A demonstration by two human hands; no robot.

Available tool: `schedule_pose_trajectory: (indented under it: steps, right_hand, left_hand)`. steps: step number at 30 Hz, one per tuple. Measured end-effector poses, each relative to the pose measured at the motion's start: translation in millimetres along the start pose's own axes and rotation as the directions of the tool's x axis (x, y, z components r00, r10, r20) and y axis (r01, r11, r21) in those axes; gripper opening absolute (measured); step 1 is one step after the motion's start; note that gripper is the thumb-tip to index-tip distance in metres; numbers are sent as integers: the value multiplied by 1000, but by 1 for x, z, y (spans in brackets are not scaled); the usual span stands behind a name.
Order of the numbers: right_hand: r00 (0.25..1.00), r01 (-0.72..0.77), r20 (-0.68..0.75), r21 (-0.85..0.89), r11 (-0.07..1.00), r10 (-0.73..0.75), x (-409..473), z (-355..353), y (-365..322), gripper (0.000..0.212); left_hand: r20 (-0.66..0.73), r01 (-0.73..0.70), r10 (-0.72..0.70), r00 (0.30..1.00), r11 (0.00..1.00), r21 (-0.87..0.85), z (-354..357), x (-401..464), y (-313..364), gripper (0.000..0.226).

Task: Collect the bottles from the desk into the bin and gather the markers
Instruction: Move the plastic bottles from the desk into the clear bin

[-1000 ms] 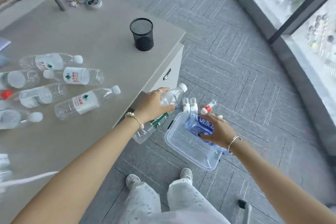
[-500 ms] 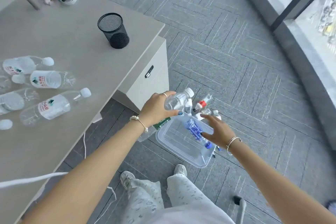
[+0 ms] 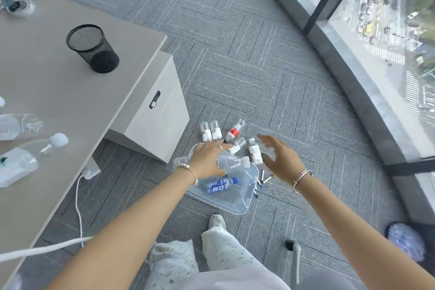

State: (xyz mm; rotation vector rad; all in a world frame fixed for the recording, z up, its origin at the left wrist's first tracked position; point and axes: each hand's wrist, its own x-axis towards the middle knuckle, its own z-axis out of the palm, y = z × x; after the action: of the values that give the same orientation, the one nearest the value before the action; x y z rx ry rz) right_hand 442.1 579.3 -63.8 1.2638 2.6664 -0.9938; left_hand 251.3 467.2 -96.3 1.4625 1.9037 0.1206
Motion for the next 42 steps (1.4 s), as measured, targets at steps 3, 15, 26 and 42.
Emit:
schedule_pose_trajectory:
  steps: [3,15,26,42]
  right_hand:
    - [1000,2,-10,1,1000,-2,-4,-4,-2,44]
    - [993,116,43,-51,992,-114,4,10,-83,55]
    - [925,376,112,-106,921,-364,27,73,-268,64]
    - [795,580,267,-71,812,-545,38,195,-463,64]
  left_hand:
    - [-12,-27,26,1000,1000,-13,0,1,4,85]
    - [-221,18,-24,975,999,-29,-55,-63,-45,83]
    - [-566,173,-224,793,974,-144,-125,-210,-170,84]
    - [-674,337,-439,595,897,-287,-125,-369,-343,81]
